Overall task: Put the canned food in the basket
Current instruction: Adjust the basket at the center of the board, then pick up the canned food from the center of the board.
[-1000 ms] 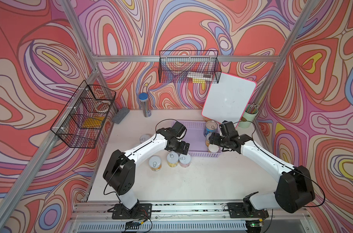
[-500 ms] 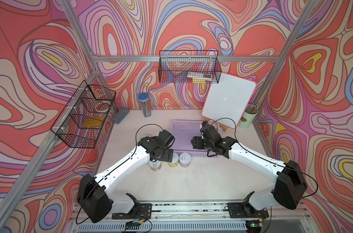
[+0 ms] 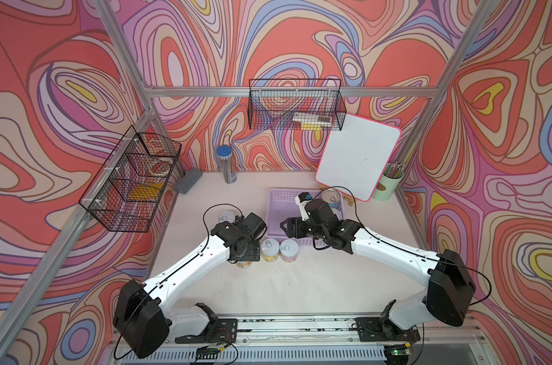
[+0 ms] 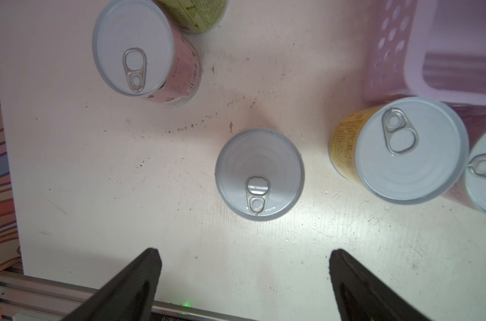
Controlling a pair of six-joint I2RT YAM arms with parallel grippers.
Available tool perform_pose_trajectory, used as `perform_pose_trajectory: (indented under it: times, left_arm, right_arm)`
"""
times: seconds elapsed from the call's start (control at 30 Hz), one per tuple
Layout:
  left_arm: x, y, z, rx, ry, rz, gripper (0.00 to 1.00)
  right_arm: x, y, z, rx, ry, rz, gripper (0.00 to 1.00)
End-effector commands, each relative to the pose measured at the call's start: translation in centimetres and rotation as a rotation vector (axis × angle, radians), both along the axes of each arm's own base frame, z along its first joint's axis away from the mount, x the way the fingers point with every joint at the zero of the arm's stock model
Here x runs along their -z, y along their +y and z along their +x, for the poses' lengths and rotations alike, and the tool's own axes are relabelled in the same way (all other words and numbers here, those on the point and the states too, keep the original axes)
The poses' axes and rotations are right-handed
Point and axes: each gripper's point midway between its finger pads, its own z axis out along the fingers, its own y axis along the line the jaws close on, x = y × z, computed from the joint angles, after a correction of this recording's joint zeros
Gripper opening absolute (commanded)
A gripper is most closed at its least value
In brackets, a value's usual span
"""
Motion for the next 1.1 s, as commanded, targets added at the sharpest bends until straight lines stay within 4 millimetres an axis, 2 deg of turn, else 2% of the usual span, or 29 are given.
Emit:
perform_pose_trajectory:
  times: [0.0,0.2,0.3,0.5,0.73,1.07]
  left_arm:
    - [1.5,-0.9,0.3,-0.024,0.028,-0.055,0.99]
    - [3.2,-1.2,0.7,-0.051,0.059,-0.088,0.99]
    - [3.7,-0.9,1.0,-0.070,0.064,-0.096,0.99]
    - [4.4,-0.1,1.8,-0.099,0.075,-0.066,0.99]
    - [5.7,-0.1,2.2,-0.105,0.103,-0.068,0.99]
    - [6.6,0.1,2.2,-0.133,0.119,-0.097,0.92]
  right_arm:
    - [0.3,2.6,-2.0,-0.155,0.018,0.065,0.78]
    - [1.7,2.9,-3.4,-0.228,0.049,0.042,0.78]
    - [2.0,2.7,-3.4,-0.227,0.051,0.026,0.78]
    - [1.9,2.8,-3.4,-0.234,0.045,0.031,0.78]
    - [1.9,2.7,-3.5,-0.234,0.042,0.028,0.78]
    - [1.9,2.8,-3.5,-0.237,0.043,0.029,0.78]
